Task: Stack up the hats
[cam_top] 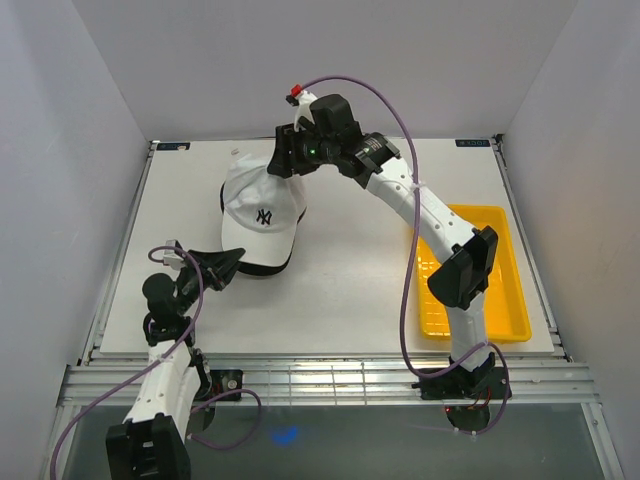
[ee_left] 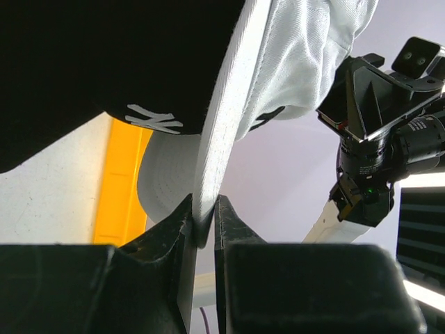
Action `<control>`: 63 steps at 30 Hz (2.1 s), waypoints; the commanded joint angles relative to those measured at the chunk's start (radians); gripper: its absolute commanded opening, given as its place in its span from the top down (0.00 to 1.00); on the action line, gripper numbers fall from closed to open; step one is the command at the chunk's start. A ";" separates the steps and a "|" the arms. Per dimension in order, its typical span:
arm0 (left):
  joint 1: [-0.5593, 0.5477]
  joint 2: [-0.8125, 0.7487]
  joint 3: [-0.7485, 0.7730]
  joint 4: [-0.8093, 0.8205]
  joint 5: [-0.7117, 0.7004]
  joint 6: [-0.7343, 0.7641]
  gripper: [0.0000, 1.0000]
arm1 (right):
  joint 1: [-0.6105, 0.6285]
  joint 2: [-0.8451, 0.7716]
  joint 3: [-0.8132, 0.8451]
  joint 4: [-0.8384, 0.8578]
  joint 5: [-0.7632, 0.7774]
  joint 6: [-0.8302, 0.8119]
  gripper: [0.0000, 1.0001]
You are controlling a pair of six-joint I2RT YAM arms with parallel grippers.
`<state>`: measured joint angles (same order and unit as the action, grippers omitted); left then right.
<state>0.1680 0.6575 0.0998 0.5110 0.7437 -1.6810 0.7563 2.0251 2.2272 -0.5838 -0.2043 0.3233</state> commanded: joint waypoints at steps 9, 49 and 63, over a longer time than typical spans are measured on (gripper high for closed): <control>0.002 0.008 0.052 0.003 -0.023 0.000 1.00 | 0.049 -0.026 0.015 0.004 0.121 -0.033 0.81; 0.002 -0.095 -0.054 0.018 -0.106 -0.039 1.00 | 0.078 0.012 0.035 0.118 0.141 -0.066 0.63; 0.002 -0.151 -0.146 -0.038 -0.159 -0.069 1.00 | 0.078 0.034 0.034 0.096 0.143 -0.079 0.45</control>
<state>0.1680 0.5163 0.0570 0.5083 0.6308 -1.7512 0.8318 2.0552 2.2433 -0.5056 -0.0628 0.2653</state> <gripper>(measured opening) 0.225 0.530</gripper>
